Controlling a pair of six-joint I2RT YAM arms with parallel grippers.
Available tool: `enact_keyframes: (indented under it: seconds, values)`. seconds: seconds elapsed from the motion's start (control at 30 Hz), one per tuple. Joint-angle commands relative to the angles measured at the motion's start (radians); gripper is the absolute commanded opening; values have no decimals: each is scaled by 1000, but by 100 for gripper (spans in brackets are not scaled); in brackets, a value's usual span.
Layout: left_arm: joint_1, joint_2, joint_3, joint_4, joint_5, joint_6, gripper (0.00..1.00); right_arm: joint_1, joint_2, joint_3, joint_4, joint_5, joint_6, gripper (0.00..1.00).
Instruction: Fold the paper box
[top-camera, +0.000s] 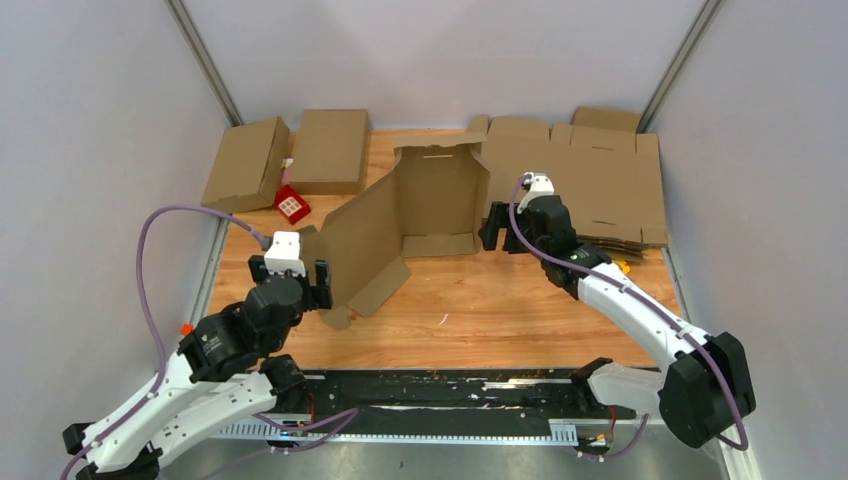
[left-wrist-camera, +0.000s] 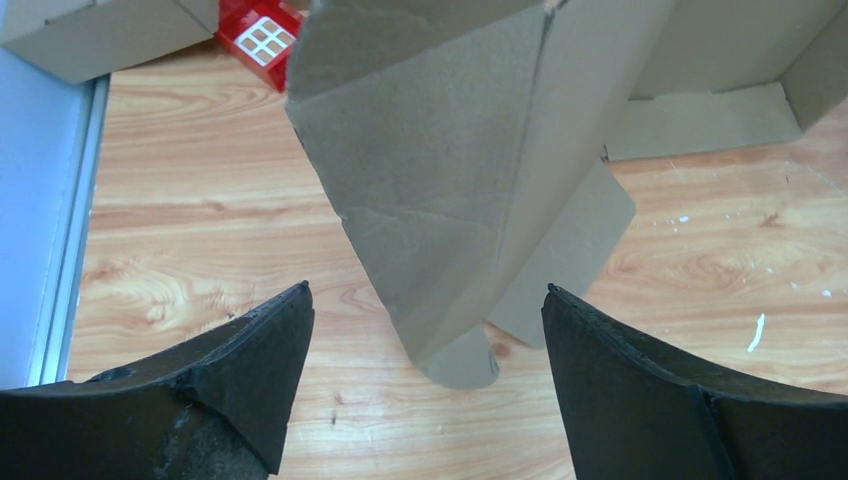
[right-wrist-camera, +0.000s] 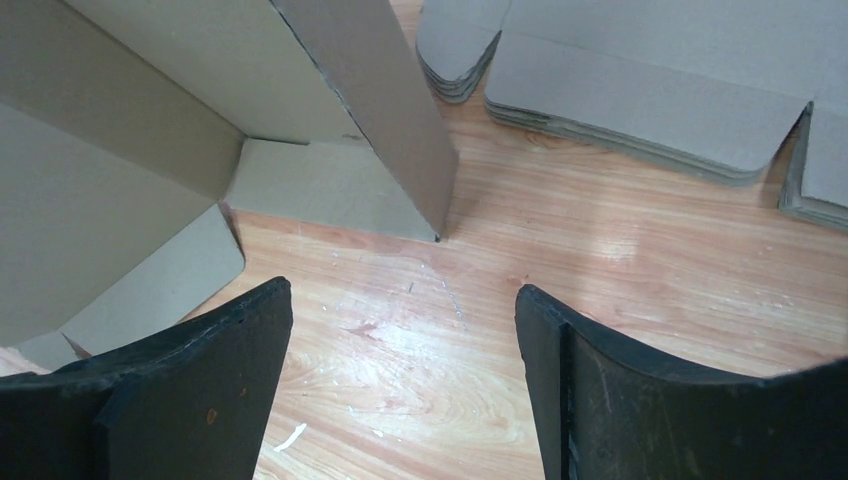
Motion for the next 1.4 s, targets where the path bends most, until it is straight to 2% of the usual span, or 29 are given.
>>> enact_keyframes:
  seconds: [0.0,0.2,0.47,0.6,0.73,0.77,0.83,0.9,1.1,1.17,1.27,1.37]
  values:
    - [6,52,13,61,-93,-56,93,-3,-21,-7,113,-38,18,82]
    - [11,66,-20,140,-19,-110,90,-4,-77,-66,167,-37,-7,82]
    - [49,40,-83,235,-15,-101,83,-3,-129,-123,221,-37,-29,82]
    - [51,-1,-96,267,35,-97,65,-3,-124,-136,241,-37,-33,82]
    - [51,-45,-49,219,66,-76,47,-3,-130,-151,259,-38,-42,82]
    - [51,-49,-26,199,62,-73,38,-3,-135,-153,265,-38,-45,82]
    - [51,-52,14,176,78,-58,14,-3,-143,-160,275,-38,-46,82]
    - [51,-30,46,174,120,-32,0,-4,-150,-164,275,-38,-47,82]
    - [51,112,224,110,173,35,0,-3,-159,-173,286,-38,-39,82]
    - [51,196,349,25,159,68,0,-3,-163,-176,286,-37,-34,82]
    - [51,372,597,-186,98,97,0,-3,-166,-177,285,-35,-30,82]
    - [51,494,795,-280,149,116,0,-4,-161,-174,274,-25,-28,82]
